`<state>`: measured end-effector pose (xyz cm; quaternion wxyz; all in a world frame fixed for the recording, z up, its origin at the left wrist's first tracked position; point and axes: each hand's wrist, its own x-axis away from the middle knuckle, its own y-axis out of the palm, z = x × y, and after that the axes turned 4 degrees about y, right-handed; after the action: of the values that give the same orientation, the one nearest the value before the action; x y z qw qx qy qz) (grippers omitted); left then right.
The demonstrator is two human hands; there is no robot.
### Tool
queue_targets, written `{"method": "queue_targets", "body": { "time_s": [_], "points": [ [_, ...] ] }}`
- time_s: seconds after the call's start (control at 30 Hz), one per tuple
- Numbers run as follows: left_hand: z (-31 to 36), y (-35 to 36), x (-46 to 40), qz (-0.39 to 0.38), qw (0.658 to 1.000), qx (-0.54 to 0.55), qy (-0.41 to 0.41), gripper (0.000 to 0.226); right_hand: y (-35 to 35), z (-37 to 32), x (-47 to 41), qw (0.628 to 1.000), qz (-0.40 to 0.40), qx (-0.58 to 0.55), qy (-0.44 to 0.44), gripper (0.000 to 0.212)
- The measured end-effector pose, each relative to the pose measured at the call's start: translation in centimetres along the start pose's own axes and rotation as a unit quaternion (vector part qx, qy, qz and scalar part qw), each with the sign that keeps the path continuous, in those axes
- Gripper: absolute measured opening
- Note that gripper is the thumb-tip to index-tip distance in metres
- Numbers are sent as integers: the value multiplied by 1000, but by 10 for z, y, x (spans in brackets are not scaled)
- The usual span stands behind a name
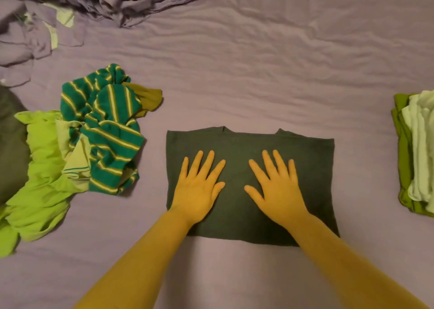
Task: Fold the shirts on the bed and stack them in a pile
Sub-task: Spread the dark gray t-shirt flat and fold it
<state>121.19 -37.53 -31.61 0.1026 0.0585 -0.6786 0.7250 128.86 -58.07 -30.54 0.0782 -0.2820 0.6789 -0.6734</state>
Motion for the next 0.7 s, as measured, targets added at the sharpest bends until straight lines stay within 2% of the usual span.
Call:
{"method": "queue_targets", "body": {
  "time_s": [0.13, 0.23, 0.33, 0.4, 0.43, 0.6, 0.67, 0.7],
  "points": [
    [-14, 5, 48, 12, 997, 40, -65, 56, 24, -68, 44, 991, -29, -13, -127, 62],
    [-18, 7, 84, 58, 973, 134, -176, 62, 35, -77, 63, 993, -38, -7, -116, 62],
    [-11, 4, 103, 83, 903, 296, -301, 45, 34, -82, 67, 996, -27, -8, -87, 62],
    [-2, -1, 105, 87, 838, 412, -348, 30, 33, -90, 65, 998, -35, -11, -60, 63],
    [-1, -4, 105, 83, 819, 439, -361, 24, 34, -92, 65, 998, -42, -13, -44, 64],
    [-23, -15, 102, 66, 838, 370, -397, 25, 35, -80, 71, 996, -90, -3, 11, 67],
    [-26, -19, 99, 33, 846, 377, -375, 22, 30, -84, 71, 995, -92, -12, 24, 70],
    [-26, -21, 95, 28, 835, 406, -371, 18, 26, -89, 70, 995, -90, -20, 31, 70]
  ]
}}
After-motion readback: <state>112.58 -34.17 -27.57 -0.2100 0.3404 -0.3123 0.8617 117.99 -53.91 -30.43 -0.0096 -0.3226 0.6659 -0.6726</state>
